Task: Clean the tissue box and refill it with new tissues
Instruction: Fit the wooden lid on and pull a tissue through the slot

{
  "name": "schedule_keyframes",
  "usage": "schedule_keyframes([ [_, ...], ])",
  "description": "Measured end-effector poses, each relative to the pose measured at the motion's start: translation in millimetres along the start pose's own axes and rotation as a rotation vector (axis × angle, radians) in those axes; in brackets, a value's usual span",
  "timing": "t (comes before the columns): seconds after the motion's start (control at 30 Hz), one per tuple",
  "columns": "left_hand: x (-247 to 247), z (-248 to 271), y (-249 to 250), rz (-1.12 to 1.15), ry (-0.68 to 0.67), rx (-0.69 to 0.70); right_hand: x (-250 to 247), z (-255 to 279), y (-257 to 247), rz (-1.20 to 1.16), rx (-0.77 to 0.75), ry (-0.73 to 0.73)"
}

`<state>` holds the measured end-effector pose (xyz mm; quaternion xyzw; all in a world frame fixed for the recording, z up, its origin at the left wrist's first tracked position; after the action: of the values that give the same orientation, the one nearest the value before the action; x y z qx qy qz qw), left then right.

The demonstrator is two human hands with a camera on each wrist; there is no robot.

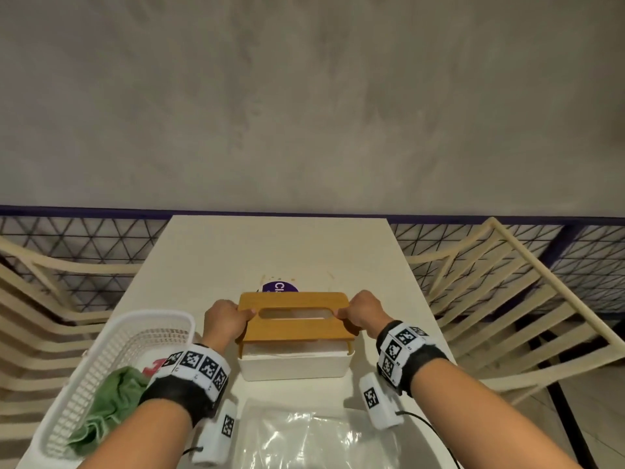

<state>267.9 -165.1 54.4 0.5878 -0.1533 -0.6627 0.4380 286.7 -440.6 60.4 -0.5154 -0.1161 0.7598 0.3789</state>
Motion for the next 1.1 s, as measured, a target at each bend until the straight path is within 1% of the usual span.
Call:
schedule_keyframes([
  [0.07, 6.0, -3.7, -8.4, -0.097, -0.001, -0.02, 8.2, -1.2, 1.3, 0.086, 0.003, 0.018],
  [0.13, 9.7, -4.8, -12.8, -0.142, 0.005, -0.02, 15.2, -1.7, 4.3, 0.136, -0.001, 0.035],
  [0.23, 14.5, -5.3, -17.9, -0.133, 0.006, -0.008, 19.4, -2.8, 8.4, 0.16, -0.043, 0.093],
  [0.37, 18.5, -3.3, -18.6, -0.121, 0.016, 0.039, 18.5, 0.3, 11.3, 0.124, -0.075, 0.126],
  [0.53, 20.1, 0.0, -16.6, -0.119, 0.001, 0.077, 18.2, -1.5, 17.2, 0.13, -0.067, 0.12],
  [0.77, 20.4, 3.0, -12.3, -0.129, 0.014, 0.075, 17.6, -0.4, 10.1, 0.148, -0.185, 0.105],
  [1.1, 17.2, 1.3, -7.4, -0.156, 0.01, 0.064, 18.1, -1.0, 11.5, 0.149, -0.204, 0.077],
])
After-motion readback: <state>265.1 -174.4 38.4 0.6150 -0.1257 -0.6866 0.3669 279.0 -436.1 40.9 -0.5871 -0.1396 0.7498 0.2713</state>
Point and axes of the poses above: each hand's wrist, its own z-axis away from the middle knuckle, its own x-axis out of the palm, y = z × x, the point moved 7 cm from there along -z, towards the middle knuckle, and after that the axes turned 2 degrees about x, right-handed, at the moved point
